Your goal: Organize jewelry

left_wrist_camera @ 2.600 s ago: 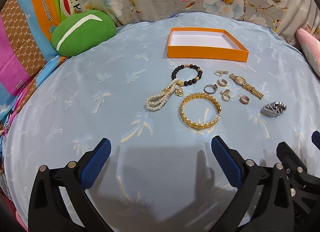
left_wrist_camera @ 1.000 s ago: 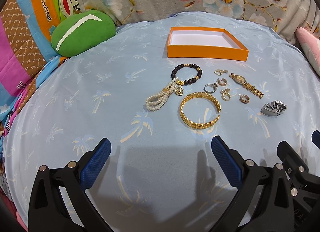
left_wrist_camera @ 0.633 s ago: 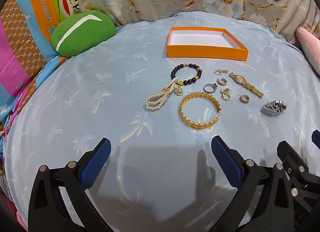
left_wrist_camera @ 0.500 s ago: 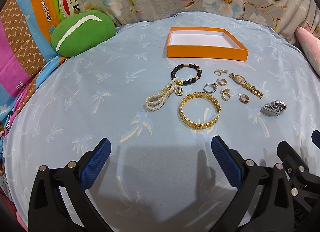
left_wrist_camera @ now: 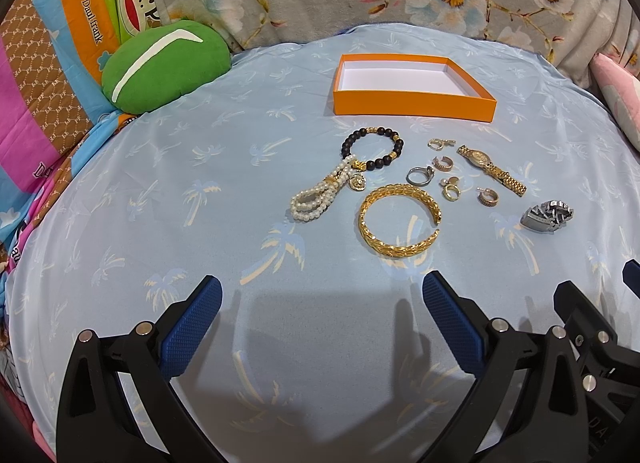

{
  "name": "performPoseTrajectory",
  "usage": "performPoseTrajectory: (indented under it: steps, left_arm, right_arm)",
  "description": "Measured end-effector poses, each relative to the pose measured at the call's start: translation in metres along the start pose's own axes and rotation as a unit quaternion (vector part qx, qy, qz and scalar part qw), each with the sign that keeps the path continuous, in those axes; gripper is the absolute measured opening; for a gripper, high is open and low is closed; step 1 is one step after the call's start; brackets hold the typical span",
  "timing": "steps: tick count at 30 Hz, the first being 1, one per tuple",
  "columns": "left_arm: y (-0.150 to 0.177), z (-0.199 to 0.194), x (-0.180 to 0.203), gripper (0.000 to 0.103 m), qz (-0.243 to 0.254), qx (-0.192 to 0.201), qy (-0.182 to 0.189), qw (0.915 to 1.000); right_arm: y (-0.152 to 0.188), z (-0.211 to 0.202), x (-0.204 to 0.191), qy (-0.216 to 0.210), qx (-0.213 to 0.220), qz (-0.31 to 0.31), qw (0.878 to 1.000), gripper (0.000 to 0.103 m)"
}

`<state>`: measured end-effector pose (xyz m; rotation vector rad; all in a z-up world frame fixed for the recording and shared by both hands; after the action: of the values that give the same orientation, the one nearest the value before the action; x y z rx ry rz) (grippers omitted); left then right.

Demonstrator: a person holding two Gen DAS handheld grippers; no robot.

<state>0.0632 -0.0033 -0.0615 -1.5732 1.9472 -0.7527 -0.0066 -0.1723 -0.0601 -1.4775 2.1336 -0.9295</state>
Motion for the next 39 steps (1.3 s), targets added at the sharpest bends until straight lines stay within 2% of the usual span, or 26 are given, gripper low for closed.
performPoseTrajectory:
  steps: [12,18,23,27,30,34,39]
  left_arm:
    - [-0.001,-0.002,0.0,0.098,-0.006,-0.001,0.002,1.0]
    - [0.003,0.002,-0.011,0.098,-0.032,-0.016,0.025,0.9991]
    - [0.006,0.007,-0.03,0.098,-0.039,-0.033,0.043,0.9978]
    - [-0.001,0.009,-0.045,0.098,-0.031,-0.028,0.027,0.9988]
    - [-0.007,0.011,-0.05,0.098,-0.048,-0.035,0.044,0.9973]
    - [-0.018,0.015,-0.038,0.098,-0.062,-0.038,0.08,0.9941]
    - [-0.031,0.02,-0.004,0.098,-0.029,-0.036,0.088,0.995]
  right_arm:
    - [0.002,0.001,0.0,-0.009,-0.001,0.003,1.0,0.092]
    - [0.001,0.003,-0.005,-0.05,-0.01,-0.005,0.999,0.092]
    - [-0.002,0.012,-0.003,-0.055,-0.019,-0.037,0.998,0.092]
    - [-0.008,0.023,0.006,-0.068,-0.035,-0.022,0.997,0.091]
    - [-0.013,0.028,0.009,-0.086,-0.045,0.004,0.995,0.087]
    - [-0.017,0.033,0.014,-0.07,-0.041,0.005,0.997,0.086]
    - [-0.021,0.034,0.021,-0.049,-0.032,-0.006,0.998,0.086]
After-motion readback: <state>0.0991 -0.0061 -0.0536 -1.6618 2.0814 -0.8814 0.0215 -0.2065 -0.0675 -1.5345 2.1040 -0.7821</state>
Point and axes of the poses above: each gripper's, at about its wrist camera, not at the fingertips, and z roughly the way its jaws point, x to its right, y to its underside, the point moved 9 cm from there along z, roughly the way its jaws point, and after that the axes turned 5 degrees about y, right-handed, at the moved point
